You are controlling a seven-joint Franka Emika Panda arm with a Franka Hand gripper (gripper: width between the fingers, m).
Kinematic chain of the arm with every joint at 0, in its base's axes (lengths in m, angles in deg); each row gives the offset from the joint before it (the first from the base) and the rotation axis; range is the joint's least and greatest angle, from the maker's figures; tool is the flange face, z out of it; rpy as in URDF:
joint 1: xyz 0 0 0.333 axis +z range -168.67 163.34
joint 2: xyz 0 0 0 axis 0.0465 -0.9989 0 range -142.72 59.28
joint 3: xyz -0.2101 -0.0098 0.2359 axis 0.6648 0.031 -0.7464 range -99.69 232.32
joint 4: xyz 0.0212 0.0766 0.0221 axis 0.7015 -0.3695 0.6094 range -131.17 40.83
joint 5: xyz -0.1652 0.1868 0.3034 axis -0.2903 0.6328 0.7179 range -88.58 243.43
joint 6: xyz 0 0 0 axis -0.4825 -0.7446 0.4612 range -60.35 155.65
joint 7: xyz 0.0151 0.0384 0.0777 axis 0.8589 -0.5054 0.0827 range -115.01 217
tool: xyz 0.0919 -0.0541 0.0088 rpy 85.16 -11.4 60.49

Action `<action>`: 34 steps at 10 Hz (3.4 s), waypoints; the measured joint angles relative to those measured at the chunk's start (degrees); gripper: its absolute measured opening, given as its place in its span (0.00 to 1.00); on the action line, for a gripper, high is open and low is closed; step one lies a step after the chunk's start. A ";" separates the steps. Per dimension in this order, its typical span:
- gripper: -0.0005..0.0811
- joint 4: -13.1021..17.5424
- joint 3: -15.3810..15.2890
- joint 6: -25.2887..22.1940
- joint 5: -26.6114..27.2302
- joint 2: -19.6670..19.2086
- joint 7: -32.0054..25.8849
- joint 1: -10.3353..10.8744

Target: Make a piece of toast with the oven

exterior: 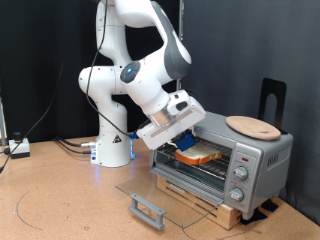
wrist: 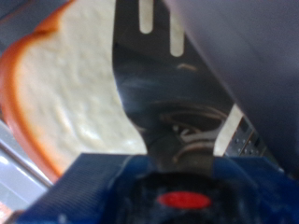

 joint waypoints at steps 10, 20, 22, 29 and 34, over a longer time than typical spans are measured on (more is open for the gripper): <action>0.52 1.43 5.65 4.15 1.93 -1.10 -0.19 -4.92; 0.52 9.66 15.97 -6.67 -5.99 -2.99 -0.17 -11.07; 0.52 10.38 16.40 -13.78 -0.41 -0.55 -1.82 -10.52; 0.52 11.75 16.16 -23.19 1.66 9.96 0.80 -9.78; 0.52 6.71 7.33 -18.64 0.93 15.20 23.50 -9.75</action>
